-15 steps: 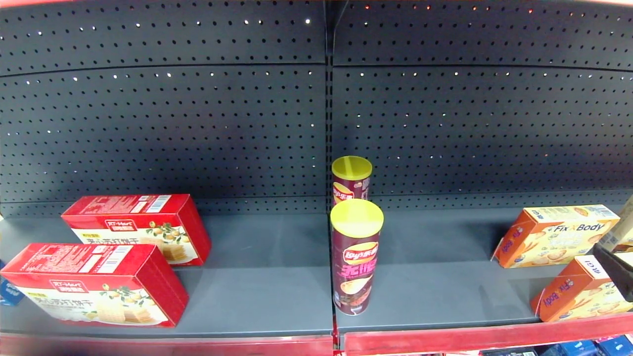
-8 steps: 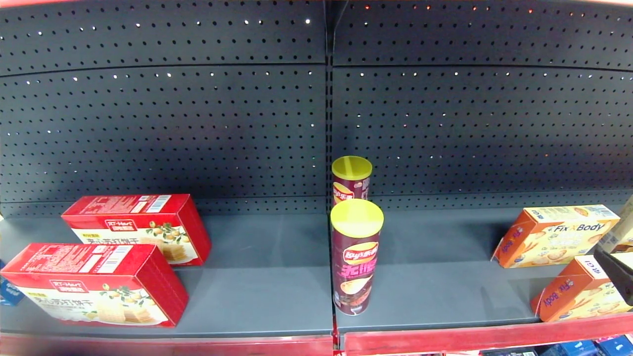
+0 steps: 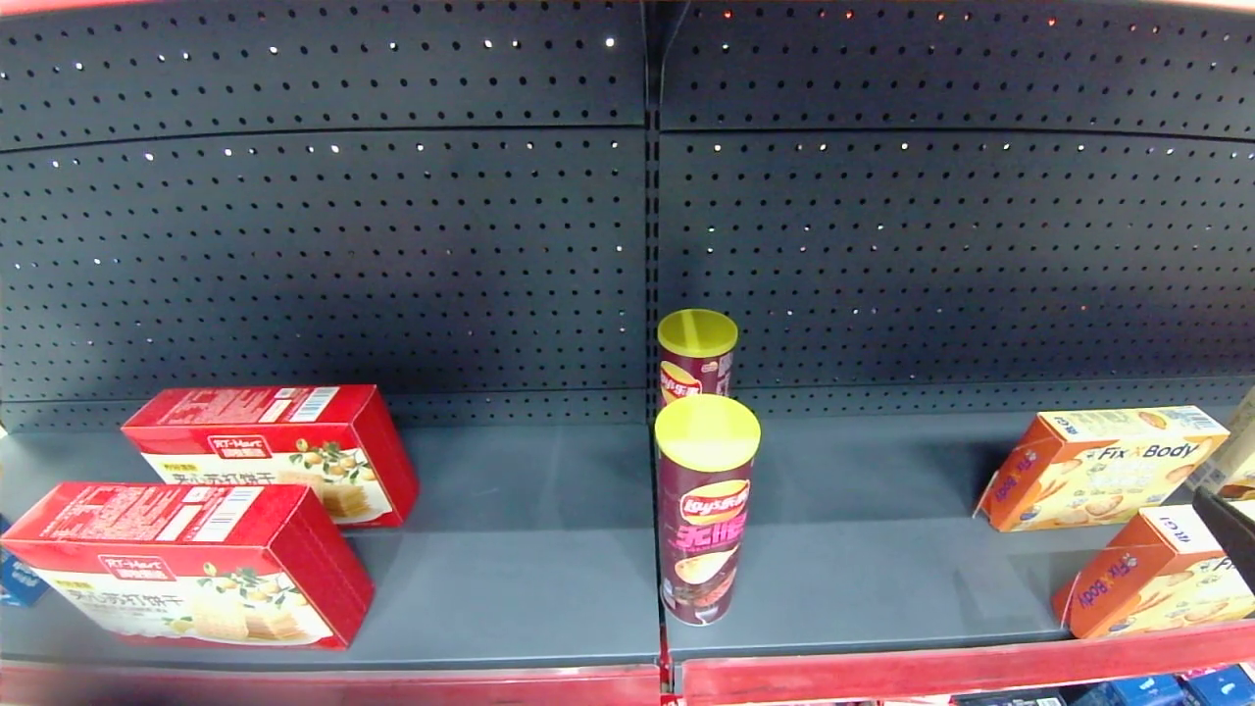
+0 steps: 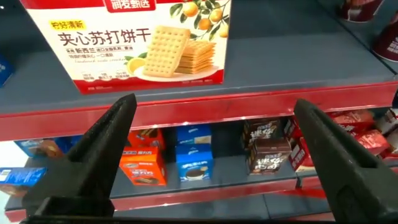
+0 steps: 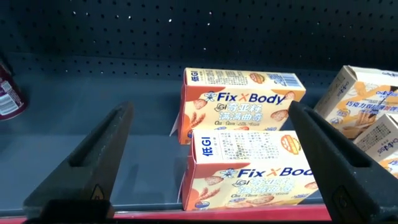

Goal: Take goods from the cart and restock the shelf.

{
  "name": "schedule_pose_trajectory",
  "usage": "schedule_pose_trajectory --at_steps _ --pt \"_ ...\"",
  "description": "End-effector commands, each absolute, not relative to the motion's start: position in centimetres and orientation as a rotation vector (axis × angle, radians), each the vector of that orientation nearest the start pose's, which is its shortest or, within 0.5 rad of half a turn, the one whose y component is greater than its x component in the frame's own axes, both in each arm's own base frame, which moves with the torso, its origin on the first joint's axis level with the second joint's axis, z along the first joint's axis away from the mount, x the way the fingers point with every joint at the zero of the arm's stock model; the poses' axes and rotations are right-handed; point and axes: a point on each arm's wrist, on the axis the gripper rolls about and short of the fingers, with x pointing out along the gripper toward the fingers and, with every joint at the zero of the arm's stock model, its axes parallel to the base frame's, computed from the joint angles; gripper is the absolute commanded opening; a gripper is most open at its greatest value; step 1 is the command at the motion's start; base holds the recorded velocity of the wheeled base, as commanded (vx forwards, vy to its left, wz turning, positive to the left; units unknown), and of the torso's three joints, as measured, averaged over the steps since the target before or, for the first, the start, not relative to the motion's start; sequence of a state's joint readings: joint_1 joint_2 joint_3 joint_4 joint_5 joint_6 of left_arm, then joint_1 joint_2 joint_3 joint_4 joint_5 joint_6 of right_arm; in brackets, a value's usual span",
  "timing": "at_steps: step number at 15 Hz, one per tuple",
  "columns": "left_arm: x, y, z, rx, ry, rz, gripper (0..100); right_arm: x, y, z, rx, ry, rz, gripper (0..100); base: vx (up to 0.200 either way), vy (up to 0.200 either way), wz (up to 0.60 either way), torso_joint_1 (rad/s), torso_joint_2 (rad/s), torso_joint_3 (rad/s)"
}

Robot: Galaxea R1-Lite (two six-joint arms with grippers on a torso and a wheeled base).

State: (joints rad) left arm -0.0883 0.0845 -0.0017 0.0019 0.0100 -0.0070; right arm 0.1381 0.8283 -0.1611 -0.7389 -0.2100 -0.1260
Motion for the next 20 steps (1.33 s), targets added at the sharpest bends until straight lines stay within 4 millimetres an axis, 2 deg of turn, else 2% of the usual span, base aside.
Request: schedule_pose_trajectory --at_steps 1,3,5,9,12,15,17,20 --pt "-1.6 0.1 7.8 -0.002 0.091 -0.066 100 7.2 0.4 18.1 -0.109 -0.092 -0.101 100 0.000 0.000 0.00 0.000 0.00 0.000" --pt "-2.1 0.0 7.6 -0.017 0.026 0.046 100 5.7 0.1 17.6 -0.111 -0.082 -0.116 100 0.000 0.000 0.00 0.000 0.00 0.000" --pt "-2.1 0.0 7.6 -0.015 0.029 0.039 100 3.6 -0.1 17.3 -0.111 -0.080 -0.130 100 0.000 0.000 0.00 0.000 0.00 0.000" --pt "-2.3 0.0 7.6 -0.017 0.000 0.034 100 -0.9 -0.5 15.2 -0.118 -0.045 -0.203 100 0.000 0.000 0.00 0.000 0.00 0.000" --pt "-2.3 0.0 7.6 -0.017 0.000 0.034 100 -2.8 -0.4 13.4 -0.117 -0.035 -0.233 100 0.000 0.000 0.00 0.000 0.00 0.000" --pt "-2.3 0.0 7.6 -0.017 0.000 0.034 100 -3.2 -0.4 11.6 -0.116 -0.048 -0.195 100 0.000 0.000 0.00 0.000 0.00 0.000" --pt "-2.3 0.0 7.6 -0.017 0.000 0.034 100 -2.6 -0.4 8.8 -0.077 -0.047 -0.155 100 0.000 0.000 0.00 0.000 0.00 0.000" --pt "-2.3 0.0 7.6 -0.017 0.000 0.034 100 -2.3 0.0 8.2 -0.014 -0.063 0.010 100 0.000 0.000 0.00 0.000 0.00 0.000"
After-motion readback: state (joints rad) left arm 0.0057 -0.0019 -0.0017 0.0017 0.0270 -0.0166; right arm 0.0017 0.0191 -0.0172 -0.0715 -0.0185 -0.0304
